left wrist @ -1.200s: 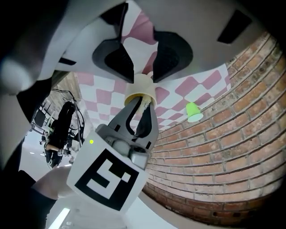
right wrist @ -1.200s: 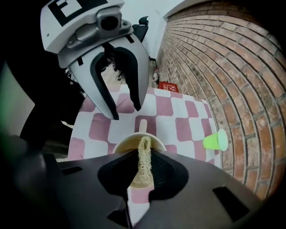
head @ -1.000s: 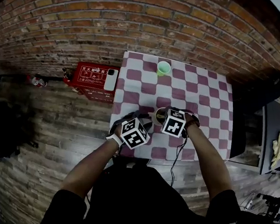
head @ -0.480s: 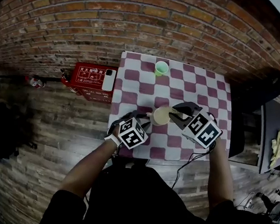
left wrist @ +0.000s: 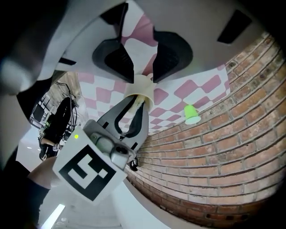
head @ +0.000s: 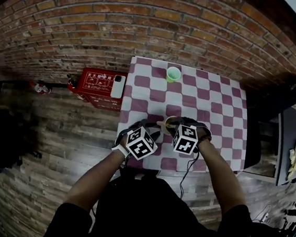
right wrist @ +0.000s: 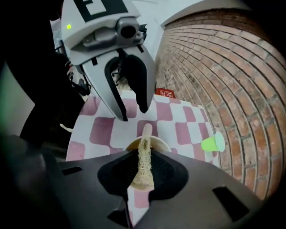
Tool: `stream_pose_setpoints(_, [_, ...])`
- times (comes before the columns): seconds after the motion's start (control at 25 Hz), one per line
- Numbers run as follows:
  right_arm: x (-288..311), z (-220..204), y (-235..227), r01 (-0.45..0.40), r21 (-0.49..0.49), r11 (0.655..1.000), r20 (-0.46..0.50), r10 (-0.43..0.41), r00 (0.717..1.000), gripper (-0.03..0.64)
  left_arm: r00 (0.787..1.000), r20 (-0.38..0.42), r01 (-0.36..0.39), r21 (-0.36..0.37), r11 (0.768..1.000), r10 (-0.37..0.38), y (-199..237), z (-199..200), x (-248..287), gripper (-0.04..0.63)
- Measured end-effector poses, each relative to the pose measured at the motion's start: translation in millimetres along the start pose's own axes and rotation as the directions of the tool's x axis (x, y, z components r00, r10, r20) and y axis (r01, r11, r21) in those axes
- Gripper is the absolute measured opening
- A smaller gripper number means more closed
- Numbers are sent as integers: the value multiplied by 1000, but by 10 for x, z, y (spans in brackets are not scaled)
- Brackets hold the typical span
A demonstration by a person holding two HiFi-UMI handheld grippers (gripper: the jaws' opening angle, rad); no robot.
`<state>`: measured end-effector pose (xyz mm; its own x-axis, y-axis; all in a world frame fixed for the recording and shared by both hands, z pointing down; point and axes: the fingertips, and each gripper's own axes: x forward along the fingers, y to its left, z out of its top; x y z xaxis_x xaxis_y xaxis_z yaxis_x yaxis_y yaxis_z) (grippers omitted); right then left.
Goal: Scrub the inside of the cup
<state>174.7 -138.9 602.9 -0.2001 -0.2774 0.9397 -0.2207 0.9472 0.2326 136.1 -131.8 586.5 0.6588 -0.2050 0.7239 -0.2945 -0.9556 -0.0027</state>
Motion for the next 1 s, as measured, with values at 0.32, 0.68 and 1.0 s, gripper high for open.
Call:
stream_pose_setpoints(0.32, [25,-8,-150,26,-28,999,-22,-27,999,77,1000,1,-7,-17,1000,7,6,-1,-14,140])
stream_pose_setpoints(0.68, [-1329,125,-544,401,263,878,112,-441,891,77,1000,15,-19,-39,999,19,120,-16,-37,140])
stream_pose_setpoints(1.0, [-854,118,-229,189,488,852,101,-270,957,77,1000,18,-23,-34,999,24,110,26,6,140])
